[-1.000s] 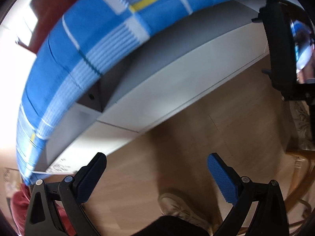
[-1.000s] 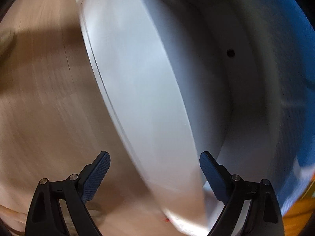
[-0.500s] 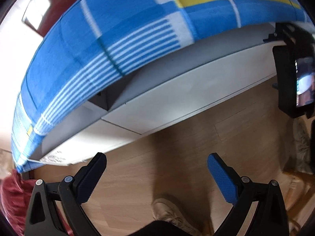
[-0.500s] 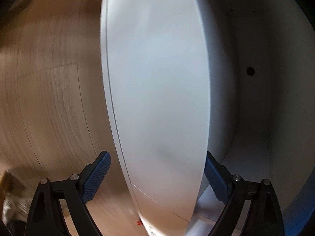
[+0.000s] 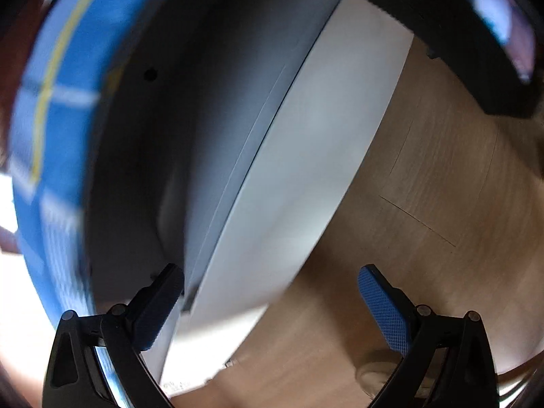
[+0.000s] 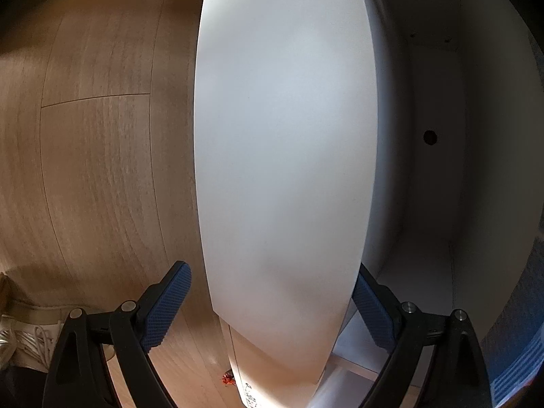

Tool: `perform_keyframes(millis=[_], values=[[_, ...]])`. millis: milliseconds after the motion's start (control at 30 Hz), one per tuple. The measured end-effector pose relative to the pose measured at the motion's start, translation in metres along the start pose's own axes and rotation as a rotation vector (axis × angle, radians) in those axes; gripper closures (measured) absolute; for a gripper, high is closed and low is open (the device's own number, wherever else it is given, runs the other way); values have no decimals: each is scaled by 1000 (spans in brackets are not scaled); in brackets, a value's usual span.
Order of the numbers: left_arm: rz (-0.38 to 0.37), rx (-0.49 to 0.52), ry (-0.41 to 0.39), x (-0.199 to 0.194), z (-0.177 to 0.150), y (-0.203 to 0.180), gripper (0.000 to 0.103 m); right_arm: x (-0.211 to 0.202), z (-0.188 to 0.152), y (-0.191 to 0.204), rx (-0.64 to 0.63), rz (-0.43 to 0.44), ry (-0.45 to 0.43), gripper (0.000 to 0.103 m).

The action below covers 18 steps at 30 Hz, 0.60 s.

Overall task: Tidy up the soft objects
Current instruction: 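Lower both tools down past the bench edge toward the open cabinet shelf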

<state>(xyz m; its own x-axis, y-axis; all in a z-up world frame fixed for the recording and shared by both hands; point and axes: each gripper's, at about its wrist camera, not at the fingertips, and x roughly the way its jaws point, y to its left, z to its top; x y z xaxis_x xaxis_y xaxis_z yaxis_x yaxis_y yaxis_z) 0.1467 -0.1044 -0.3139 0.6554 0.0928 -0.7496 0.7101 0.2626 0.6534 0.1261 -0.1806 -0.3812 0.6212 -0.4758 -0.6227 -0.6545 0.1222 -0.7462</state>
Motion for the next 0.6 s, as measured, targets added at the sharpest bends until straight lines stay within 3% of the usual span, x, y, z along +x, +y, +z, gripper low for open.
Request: perform_keyframes(millis=[300,433,600], values=[[-133,40,63,46,20,7,0,-3,-1,3,5,-15,0,9],[-104,83,48,51,18,-1,0,-5,1,2,7,-17,4,9],[-134,74,45,47,17,0,0,-9,3,2,4,-18,13,9]])
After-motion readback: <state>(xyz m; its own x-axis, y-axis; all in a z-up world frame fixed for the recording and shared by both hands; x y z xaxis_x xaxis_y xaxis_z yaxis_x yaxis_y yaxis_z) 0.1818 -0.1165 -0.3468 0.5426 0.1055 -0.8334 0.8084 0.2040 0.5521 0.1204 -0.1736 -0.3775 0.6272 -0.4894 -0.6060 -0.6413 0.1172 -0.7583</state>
